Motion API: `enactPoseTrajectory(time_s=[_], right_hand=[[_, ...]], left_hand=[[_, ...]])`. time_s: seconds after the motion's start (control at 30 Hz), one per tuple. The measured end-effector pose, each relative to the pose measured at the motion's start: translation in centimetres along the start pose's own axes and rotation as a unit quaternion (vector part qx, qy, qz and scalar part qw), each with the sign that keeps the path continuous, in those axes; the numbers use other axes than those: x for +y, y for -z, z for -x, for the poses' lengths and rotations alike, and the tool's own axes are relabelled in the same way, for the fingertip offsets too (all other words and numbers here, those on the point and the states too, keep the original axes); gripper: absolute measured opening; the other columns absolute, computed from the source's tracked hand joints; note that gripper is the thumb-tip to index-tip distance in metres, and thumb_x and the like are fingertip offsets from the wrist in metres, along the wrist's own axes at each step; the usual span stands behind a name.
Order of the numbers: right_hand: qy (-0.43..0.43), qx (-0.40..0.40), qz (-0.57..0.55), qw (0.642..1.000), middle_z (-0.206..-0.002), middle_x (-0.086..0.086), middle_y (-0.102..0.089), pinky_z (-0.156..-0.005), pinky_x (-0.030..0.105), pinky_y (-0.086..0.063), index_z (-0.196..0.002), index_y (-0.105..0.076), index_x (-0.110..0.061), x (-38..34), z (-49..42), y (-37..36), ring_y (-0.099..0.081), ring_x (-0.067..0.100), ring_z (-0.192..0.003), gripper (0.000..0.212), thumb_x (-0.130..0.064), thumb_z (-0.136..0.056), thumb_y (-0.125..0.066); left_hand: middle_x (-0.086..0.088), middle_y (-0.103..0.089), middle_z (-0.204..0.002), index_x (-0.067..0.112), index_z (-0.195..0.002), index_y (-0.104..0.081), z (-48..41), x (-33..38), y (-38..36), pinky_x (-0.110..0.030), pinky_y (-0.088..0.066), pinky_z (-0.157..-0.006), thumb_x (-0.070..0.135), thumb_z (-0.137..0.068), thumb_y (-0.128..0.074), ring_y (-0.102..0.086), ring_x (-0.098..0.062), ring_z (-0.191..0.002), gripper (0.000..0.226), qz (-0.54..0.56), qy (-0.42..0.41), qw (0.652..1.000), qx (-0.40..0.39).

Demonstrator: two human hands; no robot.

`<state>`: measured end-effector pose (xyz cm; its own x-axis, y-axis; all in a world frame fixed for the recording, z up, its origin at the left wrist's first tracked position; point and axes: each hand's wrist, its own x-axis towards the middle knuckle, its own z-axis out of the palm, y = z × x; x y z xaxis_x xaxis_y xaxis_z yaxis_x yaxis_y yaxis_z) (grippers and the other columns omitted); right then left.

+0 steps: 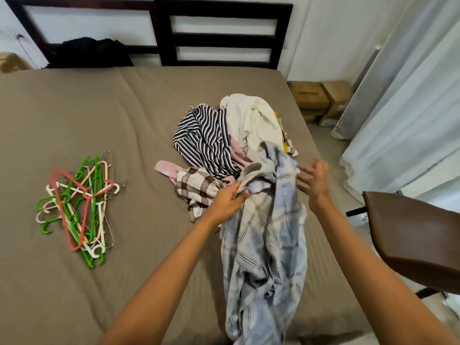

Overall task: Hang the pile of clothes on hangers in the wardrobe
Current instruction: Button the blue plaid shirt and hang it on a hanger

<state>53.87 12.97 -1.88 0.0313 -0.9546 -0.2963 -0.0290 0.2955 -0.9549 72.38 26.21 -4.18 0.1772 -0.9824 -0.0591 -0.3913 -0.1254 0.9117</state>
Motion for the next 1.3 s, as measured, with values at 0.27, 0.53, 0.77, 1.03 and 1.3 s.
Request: enactPoseTrajectory(time_s=[0.27,0.53,0.77,1.03,1.3], right_hand=[[0.219,-0.259,0.394,0.854,-0.084,0.001,-0.061,-0.069,0.031,-0.041,-0.115,-0.061,-0.028,3.3,0.7,-2.5,-0.054,0.012,-0.073,0.039,-0.042,-0.079,-0.069],[0.438,-0.292,0.409,0.746,-0.104,0.011,-0.068,-0.101,0.038,-0.033,-0.102,-0.068,-0.007,-0.4,1.6,-5.5,-0.060,0.020,-0.097,0.038,-0.027,-0.071,-0.061],[0.478,-0.198,0.429,0.740,-0.075,0.007,-0.066,-0.061,0.036,-0.046,-0.085,-0.065,-0.009,-6.4,1.8,-4.6,-0.058,0.026,-0.072,0.016,-0.023,-0.077,-0.061],[0.311,0.033,0.378,0.872,-0.125,0.014,-0.039,-0.094,0.043,-0.041,-0.129,-0.042,-0.014,-9.1,5.1,-6.3,-0.042,0.031,-0.111,0.056,-0.032,-0.081,-0.065],[0.260,-0.185,0.211,0.924,-0.109,-0.014,-0.059,-0.082,0.014,-0.045,-0.137,-0.038,-0.015,-3.1,11.4,-5.1,-0.056,-0.011,-0.090,0.064,-0.025,-0.079,-0.065]], left_hand=[[-0.011,-0.061,-0.089,0.010,-0.107,-0.058,-1.6,2.2,2.8,-0.035,-0.043,-0.068,0.028,-0.097,-0.048,-0.060,-0.028,-0.085,0.023,-0.343,-0.078,0.935,-0.042],[-0.008,-0.065,-0.091,0.024,-0.112,-0.058,-1.6,3.5,6.7,-0.042,-0.054,-0.065,0.017,-0.090,-0.051,-0.065,-0.030,-0.082,0.024,-0.478,-0.185,0.858,0.040],[0.000,-0.056,-0.062,0.016,-0.081,-0.060,-0.5,4.8,9.3,-0.028,-0.037,-0.051,0.013,-0.089,-0.050,-0.047,-0.008,-0.051,0.013,-0.333,-0.114,0.927,0.129],[-0.005,-0.069,-0.069,0.008,-0.079,-0.067,0.3,9.6,6.3,-0.026,-0.054,-0.063,0.028,-0.097,-0.046,-0.065,-0.015,-0.064,0.035,0.337,0.084,0.937,-0.039],[-0.008,-0.066,-0.083,0.003,-0.090,-0.063,-0.2,12.3,5.5,-0.029,-0.053,-0.078,0.016,-0.096,-0.049,-0.062,-0.014,-0.079,0.021,0.284,0.020,0.958,-0.016]])
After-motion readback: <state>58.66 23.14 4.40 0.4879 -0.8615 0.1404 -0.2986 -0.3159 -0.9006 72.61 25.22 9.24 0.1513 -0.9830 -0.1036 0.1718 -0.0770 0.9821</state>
